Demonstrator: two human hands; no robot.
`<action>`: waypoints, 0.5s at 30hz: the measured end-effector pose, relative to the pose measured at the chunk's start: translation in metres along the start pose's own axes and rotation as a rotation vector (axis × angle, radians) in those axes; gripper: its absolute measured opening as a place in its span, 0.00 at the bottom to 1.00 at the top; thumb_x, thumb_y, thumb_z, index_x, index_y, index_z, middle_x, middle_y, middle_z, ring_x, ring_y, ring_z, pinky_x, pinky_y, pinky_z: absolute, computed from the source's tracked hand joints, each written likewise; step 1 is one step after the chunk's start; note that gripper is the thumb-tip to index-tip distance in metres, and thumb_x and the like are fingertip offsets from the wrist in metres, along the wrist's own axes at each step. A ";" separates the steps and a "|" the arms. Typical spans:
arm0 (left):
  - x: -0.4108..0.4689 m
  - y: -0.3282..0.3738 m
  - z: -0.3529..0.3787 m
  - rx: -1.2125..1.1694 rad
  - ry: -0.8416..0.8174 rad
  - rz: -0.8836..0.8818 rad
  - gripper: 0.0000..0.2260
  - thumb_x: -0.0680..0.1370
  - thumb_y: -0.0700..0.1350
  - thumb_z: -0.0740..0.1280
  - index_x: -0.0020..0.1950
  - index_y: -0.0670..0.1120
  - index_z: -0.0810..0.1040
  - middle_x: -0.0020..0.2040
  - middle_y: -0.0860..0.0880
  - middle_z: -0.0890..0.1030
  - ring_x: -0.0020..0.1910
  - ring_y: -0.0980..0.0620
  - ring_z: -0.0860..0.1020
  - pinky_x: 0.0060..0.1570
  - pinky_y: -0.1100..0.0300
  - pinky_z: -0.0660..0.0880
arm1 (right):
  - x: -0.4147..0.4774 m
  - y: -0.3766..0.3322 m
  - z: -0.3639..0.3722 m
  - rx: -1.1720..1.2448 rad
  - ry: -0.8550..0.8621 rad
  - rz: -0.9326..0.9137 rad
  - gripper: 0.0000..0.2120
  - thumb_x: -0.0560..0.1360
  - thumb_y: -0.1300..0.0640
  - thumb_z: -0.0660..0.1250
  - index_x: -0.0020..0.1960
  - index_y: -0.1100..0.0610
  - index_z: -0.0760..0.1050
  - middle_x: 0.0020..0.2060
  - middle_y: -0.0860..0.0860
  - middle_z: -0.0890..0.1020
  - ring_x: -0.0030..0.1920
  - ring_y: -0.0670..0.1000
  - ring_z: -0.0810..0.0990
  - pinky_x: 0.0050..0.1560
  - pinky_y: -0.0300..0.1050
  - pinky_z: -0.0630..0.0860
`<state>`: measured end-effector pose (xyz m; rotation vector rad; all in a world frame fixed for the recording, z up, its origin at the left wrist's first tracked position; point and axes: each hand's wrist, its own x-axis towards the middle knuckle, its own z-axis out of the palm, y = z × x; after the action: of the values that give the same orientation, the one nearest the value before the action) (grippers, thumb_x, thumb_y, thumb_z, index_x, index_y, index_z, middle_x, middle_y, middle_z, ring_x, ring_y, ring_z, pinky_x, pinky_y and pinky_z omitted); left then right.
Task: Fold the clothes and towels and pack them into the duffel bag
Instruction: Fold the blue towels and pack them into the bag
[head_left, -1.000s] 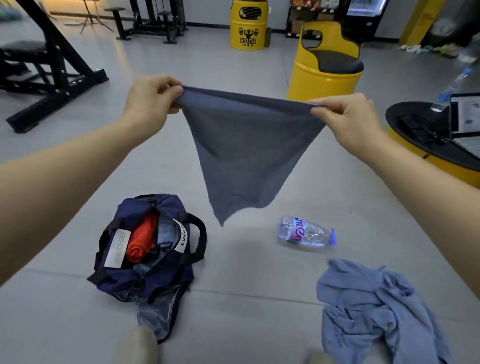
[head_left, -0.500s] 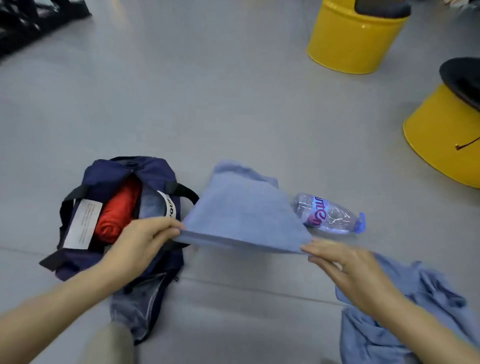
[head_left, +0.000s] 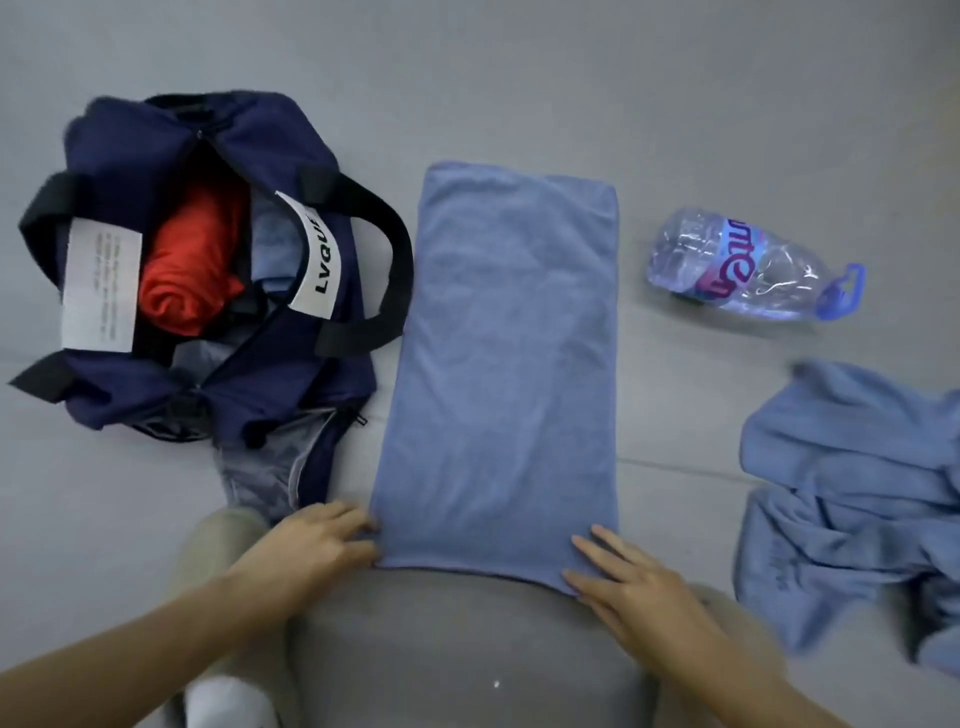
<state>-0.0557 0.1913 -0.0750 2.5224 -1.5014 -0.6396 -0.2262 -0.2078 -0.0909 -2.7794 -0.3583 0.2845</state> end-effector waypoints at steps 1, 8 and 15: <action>-0.005 0.001 0.001 0.027 -0.003 0.017 0.10 0.74 0.50 0.66 0.53 0.58 0.81 0.58 0.53 0.79 0.52 0.52 0.77 0.43 0.59 0.76 | -0.007 -0.006 0.001 0.002 -0.038 0.000 0.22 0.83 0.43 0.51 0.55 0.41 0.84 0.63 0.47 0.81 0.65 0.52 0.79 0.56 0.45 0.80; -0.011 0.010 0.003 0.040 -0.038 0.025 0.12 0.73 0.47 0.67 0.55 0.57 0.81 0.59 0.50 0.79 0.48 0.49 0.77 0.42 0.57 0.75 | -0.019 -0.019 0.000 0.016 -0.086 0.013 0.17 0.76 0.45 0.58 0.55 0.42 0.84 0.64 0.48 0.81 0.64 0.56 0.80 0.50 0.51 0.82; -0.001 0.018 -0.005 -0.005 -0.059 0.037 0.06 0.71 0.53 0.65 0.36 0.54 0.77 0.38 0.56 0.76 0.32 0.52 0.77 0.29 0.59 0.72 | -0.036 -0.014 0.011 0.061 0.021 -0.053 0.23 0.84 0.45 0.51 0.51 0.43 0.86 0.55 0.43 0.85 0.57 0.51 0.84 0.61 0.47 0.72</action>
<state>-0.0682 0.1833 -0.0640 2.4867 -1.5605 -0.7175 -0.2655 -0.2018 -0.0914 -2.7061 -0.4098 0.2494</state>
